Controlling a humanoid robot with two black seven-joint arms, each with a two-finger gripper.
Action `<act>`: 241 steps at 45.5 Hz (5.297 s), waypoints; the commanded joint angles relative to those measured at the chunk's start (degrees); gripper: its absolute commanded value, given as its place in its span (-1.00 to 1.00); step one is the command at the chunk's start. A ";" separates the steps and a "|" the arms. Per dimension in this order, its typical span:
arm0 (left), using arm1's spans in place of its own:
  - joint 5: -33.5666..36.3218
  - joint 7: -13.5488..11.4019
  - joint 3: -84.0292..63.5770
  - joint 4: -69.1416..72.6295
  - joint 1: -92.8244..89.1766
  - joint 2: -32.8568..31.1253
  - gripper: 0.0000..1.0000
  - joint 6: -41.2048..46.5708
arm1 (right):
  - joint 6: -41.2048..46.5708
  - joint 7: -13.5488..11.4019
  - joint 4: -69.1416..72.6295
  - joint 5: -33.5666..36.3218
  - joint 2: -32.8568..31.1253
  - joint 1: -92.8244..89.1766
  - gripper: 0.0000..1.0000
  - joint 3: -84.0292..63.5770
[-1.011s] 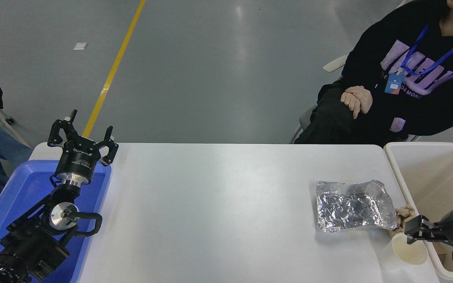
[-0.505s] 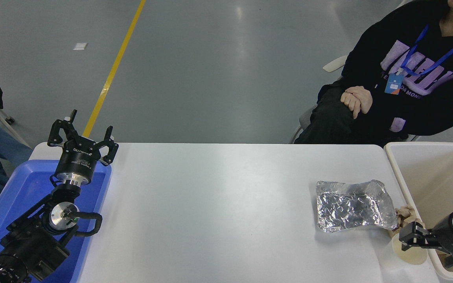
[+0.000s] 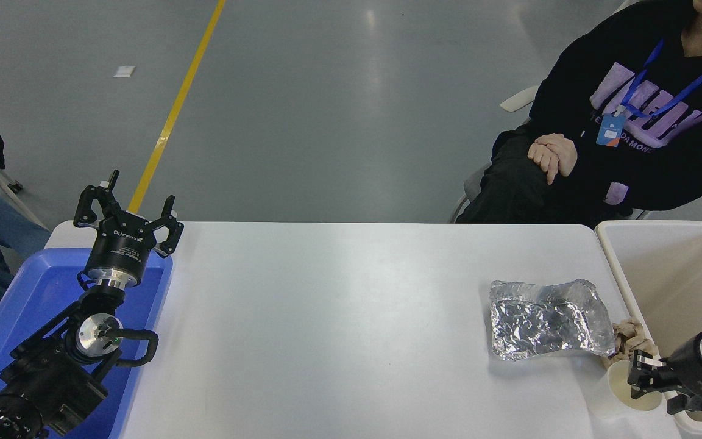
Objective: Pick up paper cup place in dustbin
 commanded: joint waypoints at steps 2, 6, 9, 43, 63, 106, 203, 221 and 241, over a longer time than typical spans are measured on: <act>0.00 0.00 0.00 0.00 0.01 0.00 0.96 0.00 | 0.00 0.00 -0.01 2.28 -0.06 -0.05 -0.72 0.08; 0.00 0.00 0.00 0.00 0.01 0.00 0.96 0.00 | 0.08 0.00 -0.01 2.46 -0.06 -0.05 -0.92 0.08; 0.00 0.00 0.00 0.00 0.01 0.00 0.96 0.00 | 0.08 0.00 -0.01 2.81 -0.15 -0.05 -1.00 0.08; 0.00 0.00 0.00 0.00 0.01 0.00 0.96 0.00 | 4.82 0.09 2.54 5.71 -5.15 7.76 -1.00 -4.32; 0.09 0.09 0.09 0.00 -0.07 0.00 0.96 0.00 | 26.80 0.09 9.31 5.27 -5.95 36.15 -1.00 -13.81; 0.00 0.00 0.09 0.00 0.01 0.00 0.96 0.00 | 26.80 0.09 15.99 5.97 3.02 67.80 -1.00 -16.71; 0.00 0.00 -0.09 0.08 0.01 0.00 0.96 0.00 | -11.07 -6.23 -69.79 5.80 9.96 -42.67 -1.00 29.43; 0.00 0.00 -0.09 0.08 0.01 0.00 0.96 0.00 | -13.28 -7.20 -69.79 5.89 10.22 -43.65 -1.00 30.66; 0.00 0.00 -0.09 0.00 0.01 0.00 0.96 0.00 | -18.55 -6.94 -68.65 5.89 10.14 -43.65 0.50 30.75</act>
